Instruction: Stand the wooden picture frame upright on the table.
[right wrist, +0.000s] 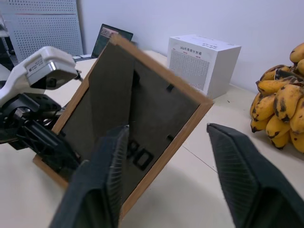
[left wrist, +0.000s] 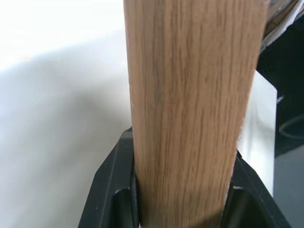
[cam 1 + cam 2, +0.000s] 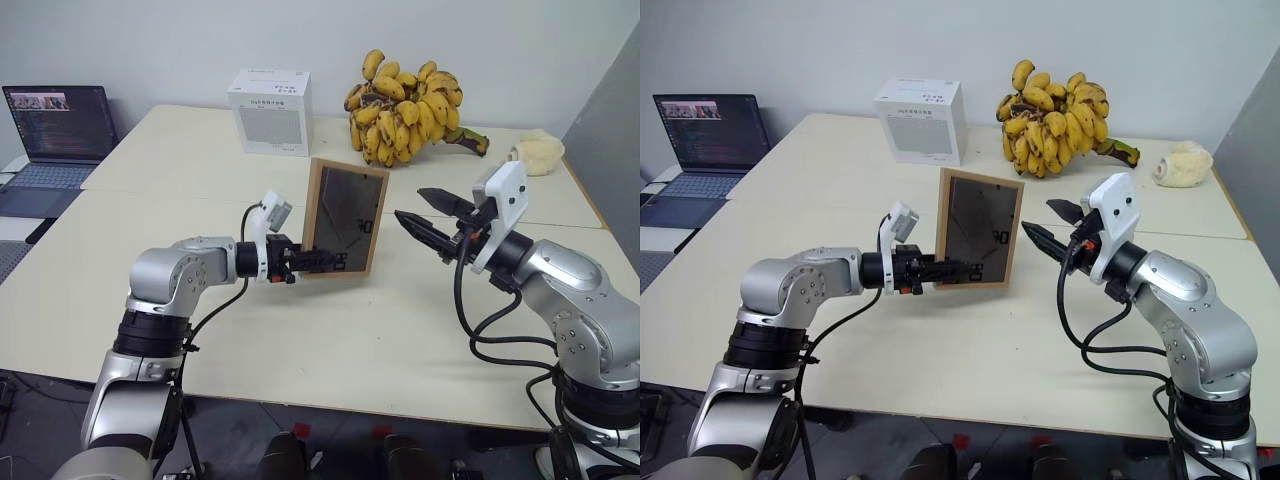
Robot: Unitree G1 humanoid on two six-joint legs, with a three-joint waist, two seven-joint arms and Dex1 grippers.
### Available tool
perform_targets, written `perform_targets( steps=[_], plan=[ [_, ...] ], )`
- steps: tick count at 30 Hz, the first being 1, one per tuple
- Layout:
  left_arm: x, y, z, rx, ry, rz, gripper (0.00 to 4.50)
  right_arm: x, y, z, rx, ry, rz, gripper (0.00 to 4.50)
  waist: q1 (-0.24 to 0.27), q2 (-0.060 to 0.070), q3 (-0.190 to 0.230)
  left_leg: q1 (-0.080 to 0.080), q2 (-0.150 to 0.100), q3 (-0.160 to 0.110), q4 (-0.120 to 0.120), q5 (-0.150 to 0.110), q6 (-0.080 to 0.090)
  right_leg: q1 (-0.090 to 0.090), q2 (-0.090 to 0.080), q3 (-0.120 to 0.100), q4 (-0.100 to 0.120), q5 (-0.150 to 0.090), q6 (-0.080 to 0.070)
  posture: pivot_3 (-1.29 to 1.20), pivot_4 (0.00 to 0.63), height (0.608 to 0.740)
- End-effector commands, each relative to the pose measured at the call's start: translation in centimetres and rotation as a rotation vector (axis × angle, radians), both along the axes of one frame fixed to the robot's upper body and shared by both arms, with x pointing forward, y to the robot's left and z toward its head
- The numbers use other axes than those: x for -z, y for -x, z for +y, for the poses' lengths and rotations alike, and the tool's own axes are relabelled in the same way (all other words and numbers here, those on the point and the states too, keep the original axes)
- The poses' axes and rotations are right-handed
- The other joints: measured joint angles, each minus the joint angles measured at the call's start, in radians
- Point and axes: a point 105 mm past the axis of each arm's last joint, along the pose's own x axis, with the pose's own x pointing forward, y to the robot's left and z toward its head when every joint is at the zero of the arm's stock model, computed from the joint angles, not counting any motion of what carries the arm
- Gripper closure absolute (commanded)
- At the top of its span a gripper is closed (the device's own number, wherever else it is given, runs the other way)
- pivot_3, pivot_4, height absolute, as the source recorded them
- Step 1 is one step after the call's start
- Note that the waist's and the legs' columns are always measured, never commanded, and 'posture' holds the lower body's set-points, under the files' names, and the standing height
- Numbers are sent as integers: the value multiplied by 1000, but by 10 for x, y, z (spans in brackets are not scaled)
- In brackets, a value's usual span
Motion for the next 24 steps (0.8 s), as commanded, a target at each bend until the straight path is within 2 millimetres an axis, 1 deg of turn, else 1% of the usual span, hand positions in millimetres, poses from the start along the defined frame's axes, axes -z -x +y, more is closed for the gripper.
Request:
perform_targets(
  steps=[1, 5, 8, 13, 16, 18, 24],
  plan=[
    [-30, 4, -16, 71, 46, -102, 3210, -6, -3, 18, -45, 3, -45, 1033, 0, 0, 0, 0, 0, 0, 0, 0, 0, -1, 0, 0, 0, 0, 0, 0, 150, 740],
    [-33, 10, -27, 123, 41, -117, 3210, -6, -9, 33, -80, -2, -64, 1033, -1, 0, 0, -8, 0, 1, 1, 0, 0, -11, 0, 0, 4, 0, 0, 0, 150, 740],
    [-33, 12, -32, 143, 40, -121, 3210, -9, -13, 46, -111, -11, -82, 1033, -1, 0, 0, -8, 0, 1, 1, 0, 0, -12, 0, 0, 6, 0, 0, 0, 150, 740],
    [-32, 8, -35, 140, 41, -119, 3210, -14, -18, 57, -121, -37, -104, 1033, -2, 0, 0, -8, 0, 1, 1, 0, 0, -14, 0, 0, 10, 0, -1, 0, 150, 740],
    [-27, 1, -33, 121, 29, -113, 3210, -21, -16, 63, -127, -57, -118, 1033, -2, 0, 0, -8, 0, 1, 2, 1, 0, -14, 0, 0, 11, 0, -1, 0, 150, 740],
    [-24, -7, -30, 96, 22, -106, 3210, -23, -14, 63, -123, -68, -121, 1033, -1, 0, 0, -8, 0, 1, 2, 1, 0, -14, 1, 0, 12, 0, -1, 0, 150, 740],
    [-24, -35, -20, 13, 19, -97, 3210, -20, -10, 52, -82, -73, -109, 1033, 0, 0, 0, -8, 0, 1, 2, 1, 0, -14, 1, 0, 12, 0, -1, 0, 150, 740]
  ],
)
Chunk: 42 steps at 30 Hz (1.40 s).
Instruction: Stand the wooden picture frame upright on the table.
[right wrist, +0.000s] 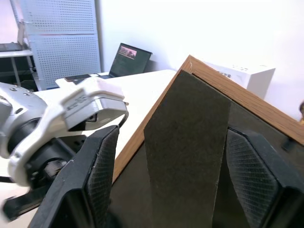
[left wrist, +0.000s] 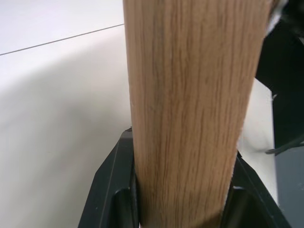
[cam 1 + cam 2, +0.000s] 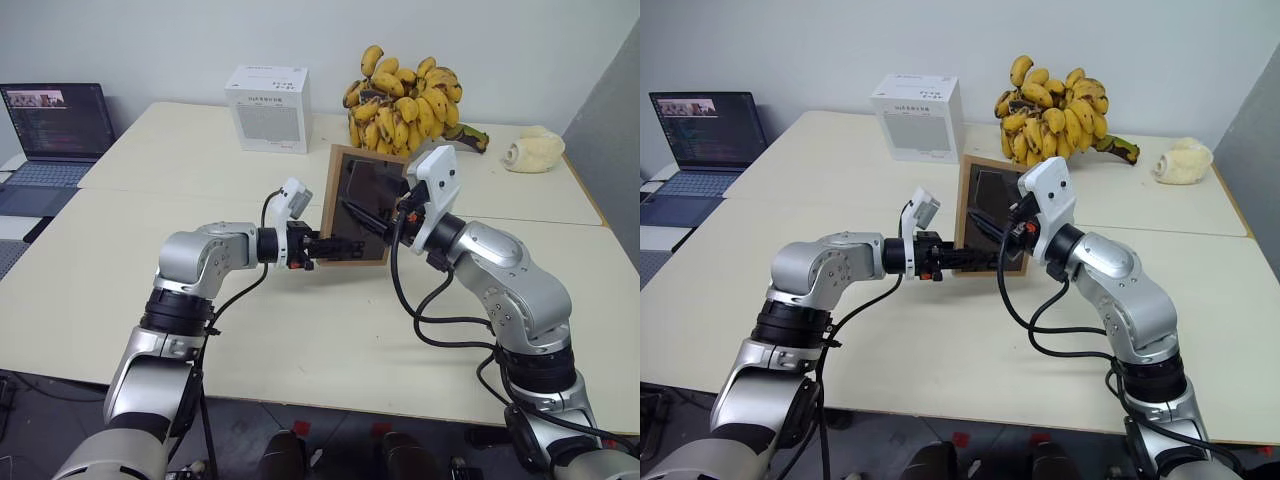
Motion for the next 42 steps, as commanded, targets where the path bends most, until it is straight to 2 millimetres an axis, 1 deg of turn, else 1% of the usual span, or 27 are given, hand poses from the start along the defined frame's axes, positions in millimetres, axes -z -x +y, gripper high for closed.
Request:
perform_targets(
  steps=[1, 4, 7, 14, 18, 19, 20, 22, 24, 27, 29, 30, 31, 32, 34, 36, 37, 39, 42],
  plan=[
    [-22, -14, 1, -8, 15, -89, 3210, -11, 11, -5, 5, -20, -49, 1033, 0, 0, 0, 0, 0, 0, 0, 0, 0, 0, 0, 0, 0, 0, 0, 0, 150, 740],
    [-28, -21, 2, -15, 24, -99, 3210, -7, 9, -12, 35, -21, -36, 1033, 0, 0, 0, 0, 0, 0, 0, 0, 0, 0, 0, 0, 0, 0, 0, 0, 150, 740],
    [-33, -24, 0, -10, 32, -109, 3210, -3, 6, -15, 56, -20, -30, 1033, -1, 0, 0, 0, 0, 0, 0, 0, 0, 0, 0, 0, 0, 0, 0, 0, 150, 740],
    [-33, -21, -7, 22, 39, -111, 3210, 0, -3, -21, 95, -2, -33, 1033, -2, 0, 0, 0, 0, 0, 0, 0, 0, -1, 0, 0, 0, 0, 0, 0, 150, 740],
    [-33, -19, -9, 32, 40, -109, 3210, -2, -7, -24, 113, 22, -49, 396, -2, 0, 0, 0, 0, 0, 0, 0, 0, 0, 0, 0, 0, 0, 0, 0, 150, 740],
    [-33, -19, -9, 33, 41, -109, 3210, -2, -8, -24, 116, 48, -61, 78, -2, 0, 0, 0, 0, 0, 0, 0, 0, -1, 0, 0, 0, 0, 0, 0, 150, 740],
    [-32, -19, -10, 34, 41, -107, 3210, -2, -8, -24, 120, 75, -72, 8, -2, 0, 0, 0, 0, 0, 0, 0, 0, -1, 0, 0, 0, 0, 0, 0, 150, 740],
    [-30, -18, -10, 36, 39, -101, 3210, 0, -9, -29, 133, 141, -95, 8, -2, 0, 0, 0, 0, 0, 0, 0, 0, 0, 0, 0, 0, 0, 0, 0, 150, 740],
    [-28, -15, -8, 38, 35, -90, 3210, 8, -8, -40, 148, 248, -127, 8, -1, 0, 0, 0, 0, 0, 0, 0, 0, 0, 0, 0, 0, 0, 0, 0, 150, 740],
    [-24, -10, -4, 38, 32, -57, 3210, 27, -3, -60, 140, 433, -164, 8, 2, 0, 0, 0, 0, 0, 0, 0, 0, 0, 0, 0, -1, 0, 0, 0, 150, 740],
    [-18, -4, -1, 37, 10, -26, 3210, 41, -3, -77, 150, 563, -203, 8, 3, 0, 0, 0, -1, 0, 0, 0, 0, 0, 0, 0, -1, 0, 0, 0, 150, 740],
    [-16, 0, 2, 42, -3, -14, 3210, 46, -2, -84, 152, 643, -264, 8, 3, 0, 0, 0, -1, 0, 0, 0, 0, 0, 0, 0, -2, 0, 0, 0, 150, 740],
    [-16, 7, 5, 50, -3, 16, 3210, 52, -4, -92, 164, 765, -378, 8, 2, 0, 0, 0, -1, 1, 0, 0, 0, 0, 0, 1, -2, 0, 0, 0, 150, 740],
    [-16, 12, 7, 55, -1, 37, 3210, 57, -3, -97, 154, 847, -458, 8, -2, 0, 0, 0, 0, 1, 0, 0, 0, 0, 0, 1, -1, 0, 0, 0, 150, 740],
    [-18, 21, 11, 56, 13, 98, 3210, 62, -5, -102, 144, 961, -637, 8, -10, 0, 0, 0, 0, 2, 0, 0, 0, 0, 0, 2, -1, 0, 0, 0, 150, 740],
    [-21, 32, 14, 66, 20, 163, 3210, 64, -5, -103, 131, 1034, -844, 8, -16, -1, 0, 0, 0, 2, 0, 0, 0, 0, 0, 1, 0, 0, 0, 0, 150, 740],
    [-23, 37, 16, 73, 24, 190, 3210, 65, -4, -102, 117, 1058, -943, 8, -19, -1, 0, 1, 0, 2, 1, 0, 0, 0, 0, 1, 0, 0, 0, 0, 150, 740],
    [-28, 49, 20, 77, 46, 276, 3210, 66, -5, -97, 117, 1050, -1127, 8, -24, -1, 0, 1, 0, 2, 1, 0, 0, 0, 0, 2, 1, 0, 0, 0, 150, 740],
    [-32, 58, 23, 77, 58, 331, 3210, 69, -8, -91, 130, 996, -1254, 8, -25, -1, 0, 2, 0, 1, 1, 2, -2, 0, 0, 2, 2, 0, 0, 0, 150, 740]
  ],
)
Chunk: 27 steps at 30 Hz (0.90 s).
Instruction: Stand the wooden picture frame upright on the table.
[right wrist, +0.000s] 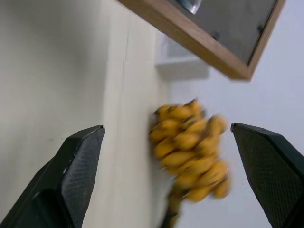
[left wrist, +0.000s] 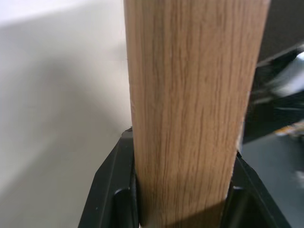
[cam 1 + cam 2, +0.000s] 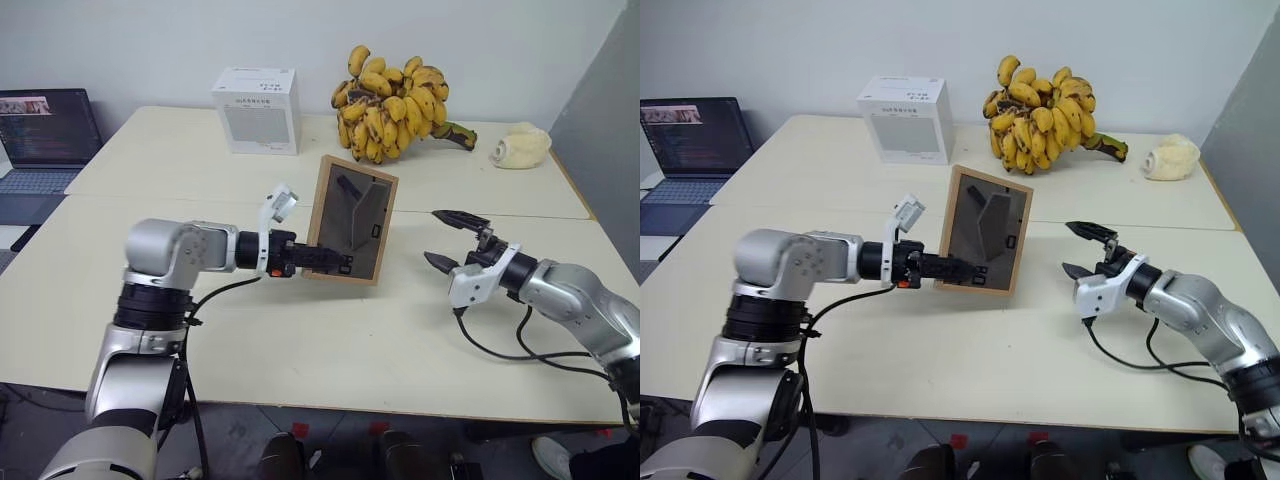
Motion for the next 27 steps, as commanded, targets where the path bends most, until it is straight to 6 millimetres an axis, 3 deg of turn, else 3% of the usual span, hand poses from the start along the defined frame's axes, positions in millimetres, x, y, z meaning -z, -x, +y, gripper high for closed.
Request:
perform_targets(
  steps=[1, 7, 14, 27],
  plan=[
    [-21, 16, 5, 19, 46, 19, 3210, -5, 0, 15, -141, -32, -203, 8, 1, 0, 0, 0, 0, 0, 0, 1, -1, 0, 0, 0, 0, 0, 0, 0, 150, 740],
    [-22, 27, 7, 46, 69, 54, 3210, -17, -12, 36, -225, -114, -373, 8, 3, 0, 0, 0, 0, -1, 0, 5, -7, 0, 0, 0, 2, 0, 0, 0, 150, 740],
    [-23, 35, 4, 70, 84, 111, 3210, -24, -23, 54, -282, -133, -430, 8, 7, 0, 0, 1, -1, -2, 0, 5, -7, 0, -1, 0, 5, 0, -1, 0, 150, 740],
    [-26, 46, -2, 95, 62, 128, 3210, -41, -16, 81, -417, -154, -490, 8, 7, 0, 0, 3, -2, -3, 1, 7, -4, 0, -1, 0, 13, 0, -1, 0, 150, 740]
  ],
)
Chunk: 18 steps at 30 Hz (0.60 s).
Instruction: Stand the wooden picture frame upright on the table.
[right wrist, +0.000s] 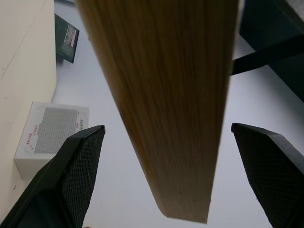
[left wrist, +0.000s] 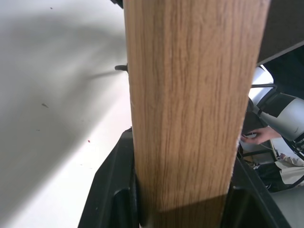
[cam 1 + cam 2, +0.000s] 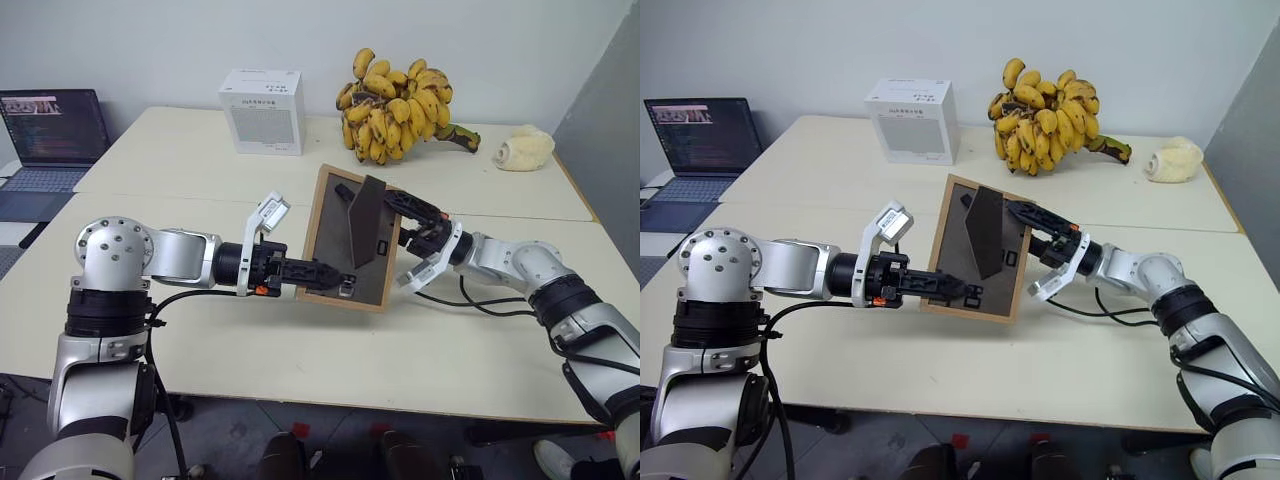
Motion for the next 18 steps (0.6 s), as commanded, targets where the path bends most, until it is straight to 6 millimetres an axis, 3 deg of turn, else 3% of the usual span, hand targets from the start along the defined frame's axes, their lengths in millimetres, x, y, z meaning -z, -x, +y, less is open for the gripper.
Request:
perform_targets(
  steps=[1, 12, 18],
  plan=[
    [-16, 8, -4, 42, 29, -40, 3210, -11, 5, 8, -52, -9, -36, 189, 0, 0, 0, 0, 0, 0, 0, 0, 0, 0, 0, 0, 1, 0, 0, 0, 150, 740],
    [-21, 7, -11, 21, 43, -31, 3210, -10, 7, 10, -69, -14, -31, 2488, 2, 0, 0, 1, -1, -1, 0, 2, 0, 0, 0, 0, 2, 0, 0, 0, 150, 740],
    [-21, 9, -9, 10, 55, -7, 3210, -9, 10, 10, -81, -14, -38, 3162, 2, 0, 0, 1, -1, -1, 0, 2, 0, 0, 0, 0, 2, 0, 0, 0, 150, 740]
  ],
)
